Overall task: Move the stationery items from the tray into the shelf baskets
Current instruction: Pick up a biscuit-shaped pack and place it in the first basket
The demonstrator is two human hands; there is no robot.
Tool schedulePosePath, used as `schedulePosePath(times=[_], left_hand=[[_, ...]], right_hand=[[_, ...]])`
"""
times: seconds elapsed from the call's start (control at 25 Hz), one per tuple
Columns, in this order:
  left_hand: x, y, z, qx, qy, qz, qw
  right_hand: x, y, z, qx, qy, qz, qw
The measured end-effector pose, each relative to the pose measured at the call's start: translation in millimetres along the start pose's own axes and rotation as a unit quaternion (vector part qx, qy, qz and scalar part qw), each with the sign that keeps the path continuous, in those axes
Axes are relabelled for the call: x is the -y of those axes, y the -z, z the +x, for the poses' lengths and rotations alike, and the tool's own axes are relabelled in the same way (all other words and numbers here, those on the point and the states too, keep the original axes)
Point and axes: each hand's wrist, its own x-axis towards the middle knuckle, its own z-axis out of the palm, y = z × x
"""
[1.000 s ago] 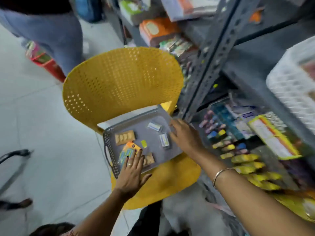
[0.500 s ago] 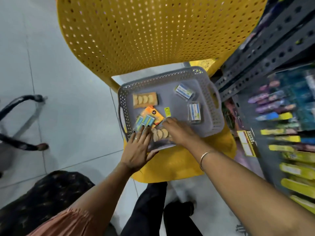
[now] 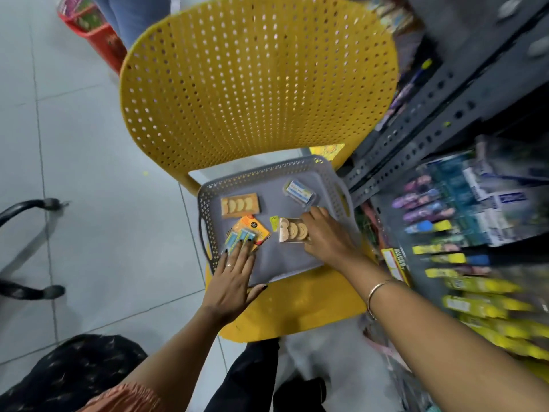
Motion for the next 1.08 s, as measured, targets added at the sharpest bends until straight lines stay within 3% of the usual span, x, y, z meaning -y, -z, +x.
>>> schedulePosePath(times=[0.32,0.64,0.88,1.08], left_hand=[[-40.5,132.7,71.7,-0.097,-0.103,0.026,0.990],[-172.3,272.3,164.2,-0.222,-0.287,0.035,0.931],[-246.0,305.5,202.2,-0.225,-0.374,0.046,0.899],[-268.9,300.8,215.7,-0.212,-0.410,0.057,0.885]], right_hand=[[-0.9,170.8,-49.6,-0.118,-0.068,0.069,0.988],[0.3,358.2,-145.4,-0.306,-0.129,0.100,0.938],[-53.2,398.5,-227.4,-0.317,-0.232,0.069,0.917],[-94.6,364.1,-275.6,-0.233,-0.335,0.089,0.909]])
